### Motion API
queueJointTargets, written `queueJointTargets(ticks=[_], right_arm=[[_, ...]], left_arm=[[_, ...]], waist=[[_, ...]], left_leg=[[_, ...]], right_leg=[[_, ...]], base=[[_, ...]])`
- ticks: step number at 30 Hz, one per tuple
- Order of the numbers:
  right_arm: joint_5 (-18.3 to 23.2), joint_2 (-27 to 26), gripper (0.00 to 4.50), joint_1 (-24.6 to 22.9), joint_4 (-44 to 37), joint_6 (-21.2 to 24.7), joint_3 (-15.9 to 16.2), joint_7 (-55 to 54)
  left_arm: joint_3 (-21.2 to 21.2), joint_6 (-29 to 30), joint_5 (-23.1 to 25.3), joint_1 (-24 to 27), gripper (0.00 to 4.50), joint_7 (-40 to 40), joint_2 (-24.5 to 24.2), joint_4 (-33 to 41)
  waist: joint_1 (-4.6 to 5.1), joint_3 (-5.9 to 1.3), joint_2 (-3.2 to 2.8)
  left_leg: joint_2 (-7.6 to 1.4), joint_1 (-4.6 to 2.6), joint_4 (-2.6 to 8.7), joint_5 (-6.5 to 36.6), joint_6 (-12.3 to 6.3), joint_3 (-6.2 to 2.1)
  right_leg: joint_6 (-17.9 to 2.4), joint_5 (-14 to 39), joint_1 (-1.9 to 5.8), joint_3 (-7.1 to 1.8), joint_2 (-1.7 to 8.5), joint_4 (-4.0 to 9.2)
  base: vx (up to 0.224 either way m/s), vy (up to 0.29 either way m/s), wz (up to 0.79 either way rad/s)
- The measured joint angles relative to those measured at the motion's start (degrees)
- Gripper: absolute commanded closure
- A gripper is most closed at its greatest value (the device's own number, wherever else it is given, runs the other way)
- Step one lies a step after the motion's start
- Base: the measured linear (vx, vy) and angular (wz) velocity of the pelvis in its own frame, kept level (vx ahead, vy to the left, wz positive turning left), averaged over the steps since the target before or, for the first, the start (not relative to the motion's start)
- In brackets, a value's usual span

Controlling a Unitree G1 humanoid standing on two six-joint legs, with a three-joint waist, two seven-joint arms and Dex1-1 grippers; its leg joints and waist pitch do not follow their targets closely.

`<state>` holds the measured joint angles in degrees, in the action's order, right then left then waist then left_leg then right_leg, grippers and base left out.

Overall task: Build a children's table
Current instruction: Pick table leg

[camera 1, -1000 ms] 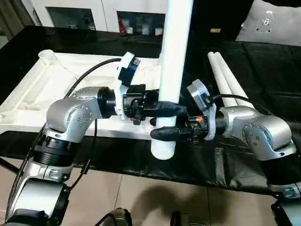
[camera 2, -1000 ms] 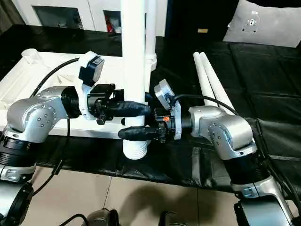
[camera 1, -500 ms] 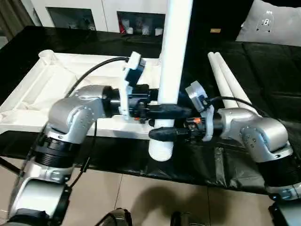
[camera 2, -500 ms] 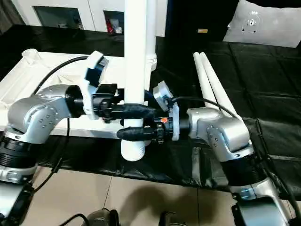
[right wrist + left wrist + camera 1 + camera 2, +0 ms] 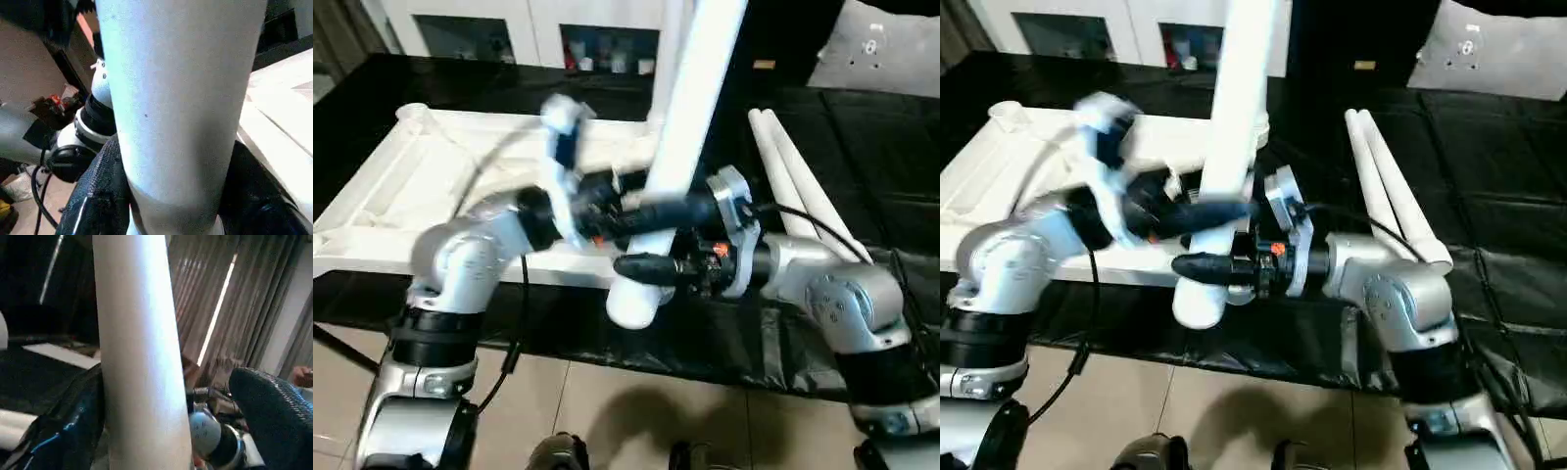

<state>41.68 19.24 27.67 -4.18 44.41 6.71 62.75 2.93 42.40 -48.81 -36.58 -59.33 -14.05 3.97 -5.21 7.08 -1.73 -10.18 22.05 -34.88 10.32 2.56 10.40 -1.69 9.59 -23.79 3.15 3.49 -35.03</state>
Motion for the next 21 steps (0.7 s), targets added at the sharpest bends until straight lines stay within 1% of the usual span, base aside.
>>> queueJointTargets(ticks=[1, 2, 5, 6, 8, 10, 11, 12, 13, 14, 15, 17, 19, 21], right_arm=[[0.43, -0.38, 2.58, -1.41, -0.37, 0.01, -0.58, -0.59], [0.41, -0.63, 2.58, -2.28, -0.40, 0.00, -0.81, -1.41], [-0.21, -1.35, 2.58, -3.35, -0.52, -0.53, -1.65, -3.81], [-1.45, -2.50, 2.58, -3.51, -0.80, -2.18, -2.11, -6.08], [-2.76, -3.79, 2.59, -3.66, -1.69, -4.08, -2.29, -8.72], [-3.85, -4.52, 2.59, -3.66, -2.02, -5.37, -2.36, -10.56], [-4.89, -5.07, 2.59, -3.66, -2.04, -6.49, -2.37, -12.13], [-6.08, -5.62, 2.59, -3.67, -2.12, -7.42, -2.29, -13.56], [-6.64, -5.69, 2.59, -3.68, -2.12, -7.89, -2.29, -14.27], [-8.14, -5.80, 2.59, -3.68, -2.13, -8.97, -2.02, -15.69], [-8.97, -5.82, 2.59, -3.67, -2.13, -9.50, -1.81, -16.47], [-12.23, -6.40, 2.59, -3.66, -2.10, -11.50, -0.70, -18.81], [-14.06, -6.78, 2.59, -3.68, -1.95, -12.58, 0.48, -20.08], [-15.69, -6.82, 2.59, -3.71, -1.87, -13.79, 0.83, -21.21]], left_arm=[[2.45, -0.64, -1.44, 0.19, 0.00, 2.25, 1.71, 0.28], [4.28, -1.15, -2.65, 0.19, 0.00, 4.16, 2.43, 0.26], [7.60, -2.51, -3.83, 0.21, 0.00, 7.56, 3.10, 0.20], [8.84, -3.66, -3.36, 0.21, 0.00, 9.83, 3.08, 0.08], [10.44, -5.00, -1.93, 0.23, 0.00, 12.99, 2.83, -0.35], [11.08, -5.44, 0.12, 0.33, 0.00, 16.03, 2.22, -0.36], [10.59, -5.49, 2.89, 0.47, 0.00, 18.42, 1.17, -0.23], [9.20, -5.61, 6.38, 0.83, 0.00, 20.04, -0.70, 0.09], [8.33, -5.54, 8.52, 1.17, 0.00, 21.01, -1.53, 0.07], [5.80, -5.67, 12.65, 1.85, 0.00, 22.16, -3.23, 0.65], [4.05, -5.62, 14.92, 2.36, 0.00, 22.66, -3.86, 0.97], [-0.76, -4.86, 19.40, 2.86, 0.00, 24.13, -4.76, 2.44], [-2.78, -4.30, 20.50, 2.76, 0.00, 25.34, -4.49, 3.93], [-4.07, -3.64, 21.10, 2.20, 0.00, 26.00, -4.54, 5.65]], waist=[[-0.08, -0.04, -0.06], [-0.03, -0.06, -0.10], [0.02, -0.14, -0.22], [0.19, -0.23, -0.36], [0.22, -0.48, -0.75], [0.18, -0.62, -0.93], [0.16, -0.65, -0.97], [0.17, -0.68, -0.96], [0.19, -0.70, -0.99], [0.18, -0.71, -0.96], [0.11, -0.72, -0.97], [-0.02, -0.72, -0.97], [0.09, -0.72, -0.97], [0.15, -0.72, -0.97]], left_leg=[[0.00, -0.02, -0.09, 0.00, 0.00, -0.07], [0.00, -0.01, -0.10, 0.00, 0.00, -0.08], [0.00, 0.00, -0.14, -0.03, 0.05, -0.18], [-0.01, 0.00, -0.14, -0.05, 0.08, -0.22], [-0.02, 0.00, -0.13, -0.06, 0.10, -0.28], [-0.03, 0.01, -0.13, -0.07, 0.11, -0.35], [-0.05, 0.02, -0.12, -0.10, 0.15, -0.39], [-0.07, 0.03, -0.11, -0.12, 0.19, -0.42], [-0.07, 0.03, -0.11, -0.12, 0.19, -0.42], [-0.08, 0.05, -0.11, -0.12, 0.19, -0.44], [-0.07, 0.05, -0.11, -0.12, 0.20, -0.43], [-0.06, 0.14, -0.11, -0.12, 0.20, -0.44], [-0.05, 0.17, -0.12, -0.12, 0.20, -0.44], [-0.06, 0.17, -0.10, -0.12, 0.20, -0.44]], right_leg=[[0.00, 0.00, 0.08, 0.06, 0.01, 0.00], [-0.02, -0.03, 0.08, 0.08, 0.01, 0.00], [-0.03, -0.08, 0.09, 0.15, 0.01, -0.01], [-0.03, -0.11, 0.09, 0.21, 0.00, -0.01], [-0.01, -0.10, 0.10, 0.27, 0.00, -0.01], [0.01, -0.09, 0.12, 0.35, 0.00, 0.00], [0.03, -0.08, 0.12, 0.39, -0.01, -0.01], [0.09, -0.04, 0.13, 0.43, -0.02, -0.01], [0.27, 0.07, 0.12, 0.43, -0.03, 0.00], [0.37, 0.13, 0.13, 0.44, -0.02, 0.01], [0.39, 0.14, 0.13, 0.43, -0.02, 0.01], [0.38, 0.13, 0.12, 0.44, -0.01, 0.02], [0.16, 0.00, 0.11, 0.43, 0.00, 0.02], [0.10, -0.04, 0.08, 0.44, 0.00, 0.02]], base=[[0.000, 0.000, 0.00], [0.000, 0.000, 0.00], [0.000, 0.000, 0.00], [0.000, 0.000, 0.00], [0.000, 0.000, 0.00], [0.000, 0.000, 0.00], [0.000, 0.000, 0.00], [0.000, 0.000, 0.00], [0.000, 0.000, 0.00], [0.000, 0.000, 0.00], [0.000, 0.000, 0.00], [0.000, 0.000, 0.00], [0.000, 0.000, 0.00], [0.000, 0.000, 0.00]])
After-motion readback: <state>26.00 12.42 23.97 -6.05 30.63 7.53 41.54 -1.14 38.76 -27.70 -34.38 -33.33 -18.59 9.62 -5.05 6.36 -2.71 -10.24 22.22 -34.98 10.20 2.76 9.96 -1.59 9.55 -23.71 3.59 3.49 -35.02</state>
